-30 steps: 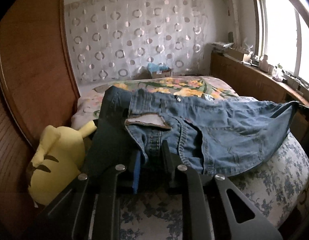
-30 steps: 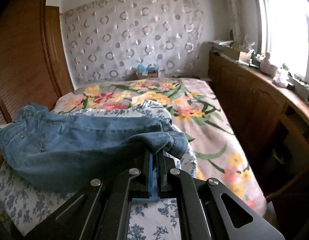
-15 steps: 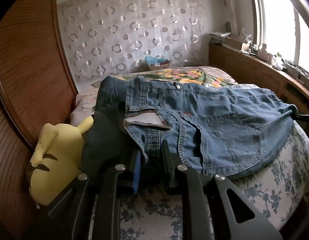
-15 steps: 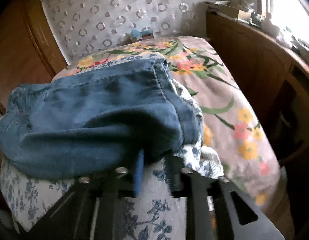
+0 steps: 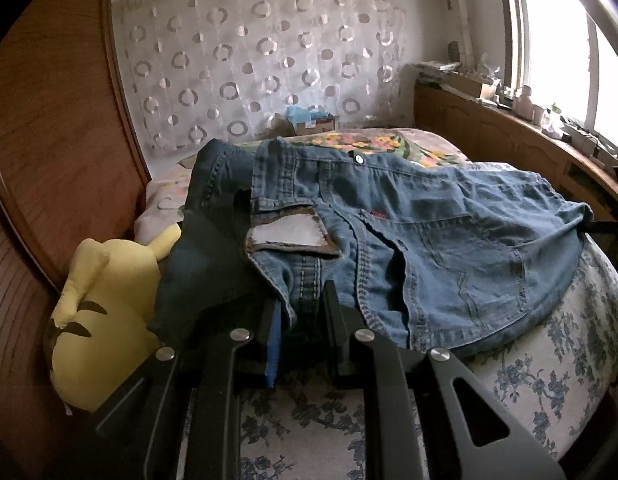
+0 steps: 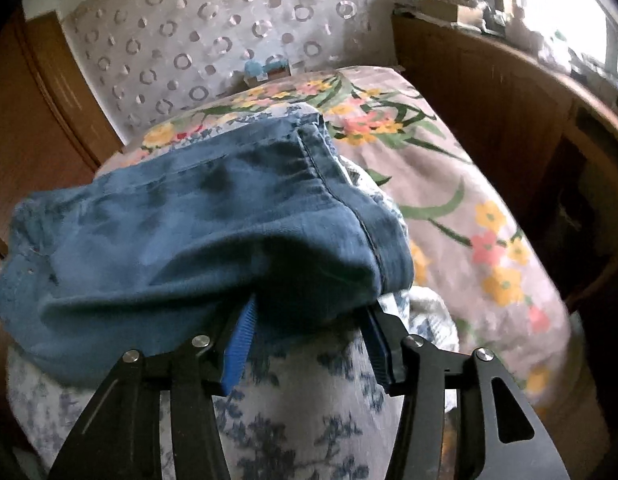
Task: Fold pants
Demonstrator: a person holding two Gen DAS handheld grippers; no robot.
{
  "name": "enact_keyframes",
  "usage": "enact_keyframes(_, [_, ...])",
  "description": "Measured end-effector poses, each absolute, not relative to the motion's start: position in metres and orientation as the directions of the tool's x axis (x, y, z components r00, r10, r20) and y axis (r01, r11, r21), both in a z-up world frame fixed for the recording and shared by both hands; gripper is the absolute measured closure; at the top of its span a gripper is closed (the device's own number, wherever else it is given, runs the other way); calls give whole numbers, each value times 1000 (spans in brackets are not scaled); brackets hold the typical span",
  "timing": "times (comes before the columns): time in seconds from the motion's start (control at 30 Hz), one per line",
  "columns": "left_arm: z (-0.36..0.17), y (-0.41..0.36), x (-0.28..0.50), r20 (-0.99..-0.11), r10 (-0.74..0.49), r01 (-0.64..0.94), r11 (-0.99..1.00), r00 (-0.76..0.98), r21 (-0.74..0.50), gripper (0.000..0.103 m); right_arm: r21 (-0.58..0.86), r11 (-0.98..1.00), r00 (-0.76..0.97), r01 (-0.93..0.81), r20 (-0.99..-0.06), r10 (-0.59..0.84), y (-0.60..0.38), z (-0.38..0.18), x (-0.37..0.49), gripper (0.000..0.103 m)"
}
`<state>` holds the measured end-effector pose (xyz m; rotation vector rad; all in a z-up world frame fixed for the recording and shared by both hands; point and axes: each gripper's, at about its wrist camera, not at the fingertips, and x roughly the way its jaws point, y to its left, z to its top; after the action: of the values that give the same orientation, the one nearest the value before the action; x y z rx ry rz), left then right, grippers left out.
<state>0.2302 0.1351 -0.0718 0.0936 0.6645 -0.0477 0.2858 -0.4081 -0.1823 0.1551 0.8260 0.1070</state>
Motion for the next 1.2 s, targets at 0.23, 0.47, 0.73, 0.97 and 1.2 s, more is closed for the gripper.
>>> enact_keyframes(0.23, [-78,138,230,-619,-12,66,996,785,63,84,88,991,680,-101,-721,133,-383,-179,284,92])
enact_keyframes(0.47, [-61,134,222,-577,-8,57,996,817,67,85,38,994,751,-102,-652,102,-380,-164,270,98])
enact_keyframes(0.73, [-39,129,200,-533,-15,60,996,846,66,85,7,994,825,-112,-557,97,-391,-135,232,98])
enact_keyframes(0.97, [-31,122,167,-508,-50,89,995,860,52,85,3,996,855,-94,-512,82,-408,-137,181,98])
enact_keyframes(1.2, [-37,114,121,-523,-107,137,990,846,18,85,-1,997,865,-82,-497,70,-424,-140,118,98])
